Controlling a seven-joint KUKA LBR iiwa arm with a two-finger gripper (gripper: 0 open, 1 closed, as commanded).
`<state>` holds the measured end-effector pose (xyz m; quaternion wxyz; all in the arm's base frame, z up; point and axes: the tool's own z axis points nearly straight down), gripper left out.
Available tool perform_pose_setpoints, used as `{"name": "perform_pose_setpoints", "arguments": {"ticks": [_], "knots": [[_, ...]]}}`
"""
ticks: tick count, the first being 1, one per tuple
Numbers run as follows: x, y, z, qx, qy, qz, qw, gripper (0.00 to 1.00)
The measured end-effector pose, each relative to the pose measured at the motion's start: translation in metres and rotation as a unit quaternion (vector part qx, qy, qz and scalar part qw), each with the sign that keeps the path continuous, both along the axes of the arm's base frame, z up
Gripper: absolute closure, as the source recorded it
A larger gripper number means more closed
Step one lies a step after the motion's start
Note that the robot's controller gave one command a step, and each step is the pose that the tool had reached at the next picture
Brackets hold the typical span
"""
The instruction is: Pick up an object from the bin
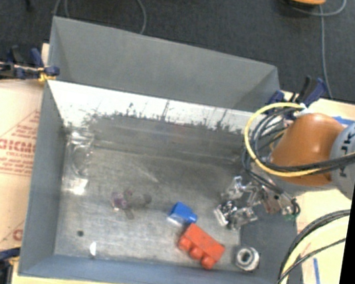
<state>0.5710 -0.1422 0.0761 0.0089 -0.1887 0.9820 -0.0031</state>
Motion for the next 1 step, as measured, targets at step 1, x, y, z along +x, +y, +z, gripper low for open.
{"name": "perform_pose_setpoints", "arguments": {"ticks": [1], "knots": [[-0.0177, -0.0099, 0.1515, -0.002, 0.0041, 0.089, 0.996, 1.0]]}}
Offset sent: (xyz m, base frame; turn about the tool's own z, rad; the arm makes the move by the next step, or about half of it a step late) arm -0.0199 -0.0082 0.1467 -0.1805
